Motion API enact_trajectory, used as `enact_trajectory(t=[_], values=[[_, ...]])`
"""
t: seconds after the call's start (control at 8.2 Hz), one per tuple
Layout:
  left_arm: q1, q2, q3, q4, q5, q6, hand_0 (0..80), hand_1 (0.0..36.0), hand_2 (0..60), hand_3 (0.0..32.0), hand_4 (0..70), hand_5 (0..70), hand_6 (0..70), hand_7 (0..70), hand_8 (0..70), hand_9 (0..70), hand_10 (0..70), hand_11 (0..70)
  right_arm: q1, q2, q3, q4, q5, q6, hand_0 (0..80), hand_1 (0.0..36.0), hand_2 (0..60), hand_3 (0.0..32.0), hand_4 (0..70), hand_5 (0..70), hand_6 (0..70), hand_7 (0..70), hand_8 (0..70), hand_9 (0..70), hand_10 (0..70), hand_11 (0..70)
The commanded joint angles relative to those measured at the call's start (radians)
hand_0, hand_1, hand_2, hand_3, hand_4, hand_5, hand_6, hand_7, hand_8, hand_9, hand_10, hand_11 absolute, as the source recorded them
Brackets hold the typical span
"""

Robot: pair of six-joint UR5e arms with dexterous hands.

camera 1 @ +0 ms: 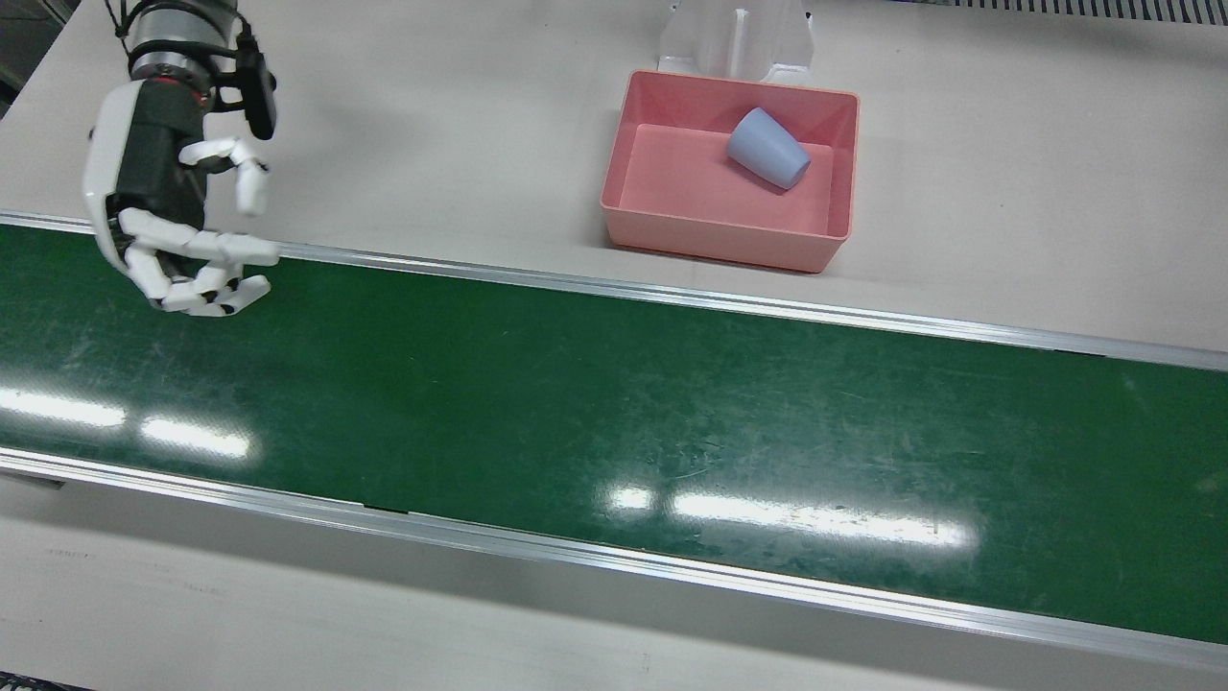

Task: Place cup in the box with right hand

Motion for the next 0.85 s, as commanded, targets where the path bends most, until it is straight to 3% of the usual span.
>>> enact_trajectory(t=[0.0, 0.12, 0.24, 0.37, 0.49, 0.61, 0.73], values=[[0.0, 0.0, -0.001, 0.001, 0.0, 0.0, 0.0, 0.0, 0.0, 0.0, 0.0, 0.0, 0.0, 0.0, 0.0, 0.0, 0.0, 0.0, 0.264, -0.005, -0.274, 0.102, -0.1, 0.055, 44.4, 12.2, 41.9, 0.0, 40.1, 10.3, 32.0, 70.0, 50.6, 70.0, 37.3, 52.8], [0.0, 0.001, -0.001, 0.001, 0.0, 0.0, 0.0, 0.0, 0.0, 0.0, 0.0, 0.0, 0.0, 0.0, 0.0, 0.0, 0.0, 0.0, 0.283, -0.004, -0.332, 0.128, -0.102, 0.072, 45.3, 9.7, 29.5, 0.0, 39.3, 10.0, 30.8, 70.0, 49.6, 70.0, 36.4, 51.5], [0.0, 0.0, -0.001, 0.001, 0.0, 0.0, 0.0, 0.0, 0.0, 0.0, 0.0, 0.0, 0.0, 0.0, 0.0, 0.0, 0.0, 0.0, 0.311, -0.002, -0.351, 0.159, -0.103, 0.073, 45.9, 4.5, 4.6, 0.0, 30.6, 7.5, 20.6, 70.0, 36.2, 59.2, 25.8, 37.8], [0.0, 0.0, -0.001, 0.001, 0.0, 0.0, 0.0, 0.0, 0.0, 0.0, 0.0, 0.0, 0.0, 0.0, 0.0, 0.0, 0.0, 0.0, 0.334, -0.011, -0.351, 0.197, -0.114, 0.073, 45.6, 6.6, 3.4, 0.0, 14.6, 4.2, 6.4, 19.1, 7.2, 14.4, 8.2, 13.0], [0.0, 0.0, 0.0, 0.001, 0.0, 0.0, 0.0, 0.0, 0.0, 0.0, 0.0, 0.0, 0.0, 0.0, 0.0, 0.0, 0.0, 0.0, 0.348, -0.014, -0.354, 0.226, -0.138, 0.07, 44.2, 8.2, 7.3, 0.0, 10.1, 2.8, 1.0, 0.0, 0.0, 0.0, 2.6, 5.1], [0.0, 0.0, 0.0, -0.001, 0.0, 0.0, 0.0, 0.0, 0.0, 0.0, 0.0, 0.0, 0.0, 0.0, 0.0, 0.0, 0.0, 0.0, 0.343, -0.016, -0.352, 0.23, -0.143, 0.07, 43.4, 5.2, 0.0, 0.0, 3.3, 2.3, 0.0, 0.0, 0.0, 0.0, 0.1, 1.3], [0.0, 0.0, 0.0, -0.001, 0.002, 0.0, 0.0, 0.0, 0.0, 0.0, 0.0, 0.0, 0.0, 0.0, 0.0, 0.0, 0.0, 0.0, 0.333, -0.042, -0.349, 0.23, -0.142, 0.07, 38.3, 2.0, 0.0, 6.8, 0.0, 1.4, 0.0, 0.0, 0.0, 0.0, 0.0, 0.0]])
